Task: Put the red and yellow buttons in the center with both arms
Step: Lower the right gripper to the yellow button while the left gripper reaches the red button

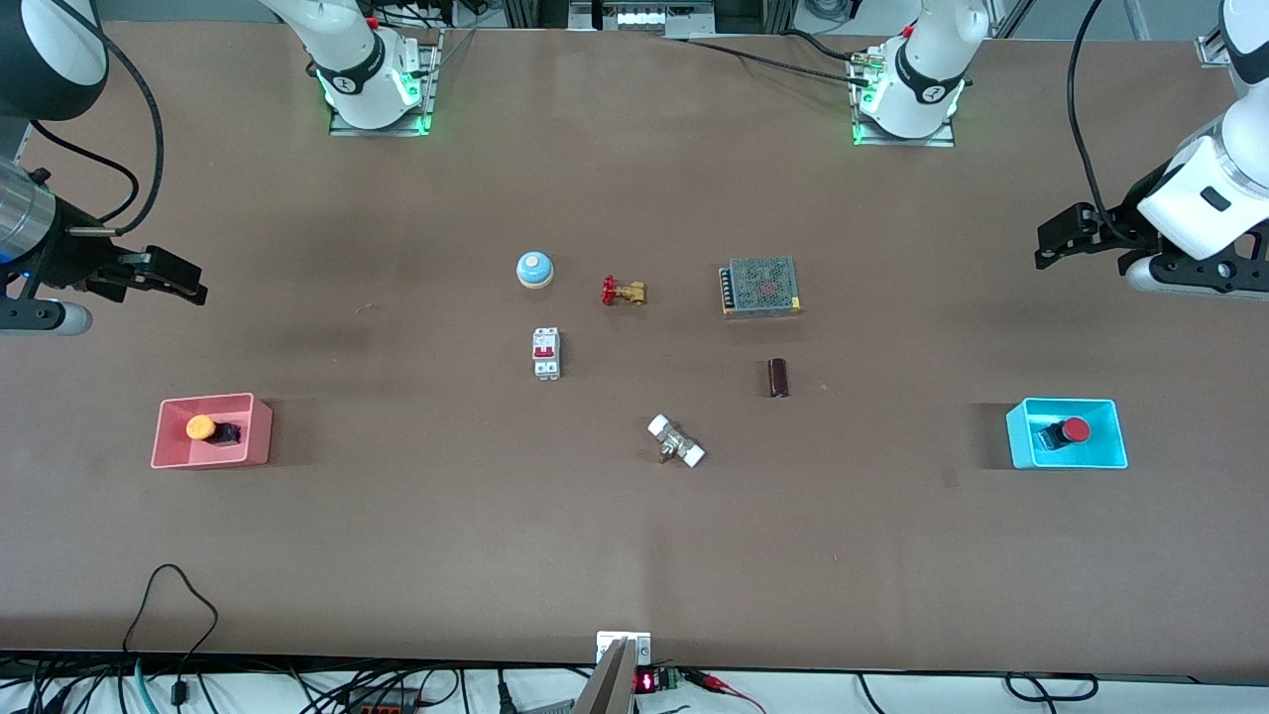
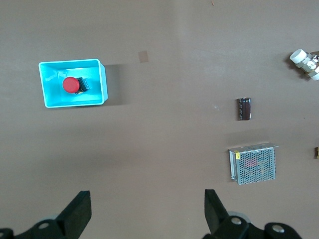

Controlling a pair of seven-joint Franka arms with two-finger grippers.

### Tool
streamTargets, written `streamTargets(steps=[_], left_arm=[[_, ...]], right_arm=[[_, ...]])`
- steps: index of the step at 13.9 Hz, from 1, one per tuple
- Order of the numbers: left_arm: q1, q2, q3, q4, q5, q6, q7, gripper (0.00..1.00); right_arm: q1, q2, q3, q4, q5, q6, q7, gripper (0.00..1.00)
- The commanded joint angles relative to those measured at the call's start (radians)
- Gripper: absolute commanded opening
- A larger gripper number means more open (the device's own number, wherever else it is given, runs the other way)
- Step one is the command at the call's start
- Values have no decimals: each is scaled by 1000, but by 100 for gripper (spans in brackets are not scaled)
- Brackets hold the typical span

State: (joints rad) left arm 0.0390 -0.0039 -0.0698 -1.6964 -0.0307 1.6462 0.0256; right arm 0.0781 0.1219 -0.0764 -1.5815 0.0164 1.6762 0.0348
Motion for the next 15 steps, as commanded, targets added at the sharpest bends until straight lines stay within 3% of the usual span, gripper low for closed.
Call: streamTargets(steps=[1,10,15], left_arm=[[-5,13,1,29,11,-19,10,100],[1,25,2,32,-4,-20,2,100],[18,218,16,185,11,-32,8,100]], right_arm=[[-4,7,-5,26,-7,-26,11,100],[-26,51,-11,17,-18,-23,-38,100],[-86,169,-11,20,-39,95,-142,100]])
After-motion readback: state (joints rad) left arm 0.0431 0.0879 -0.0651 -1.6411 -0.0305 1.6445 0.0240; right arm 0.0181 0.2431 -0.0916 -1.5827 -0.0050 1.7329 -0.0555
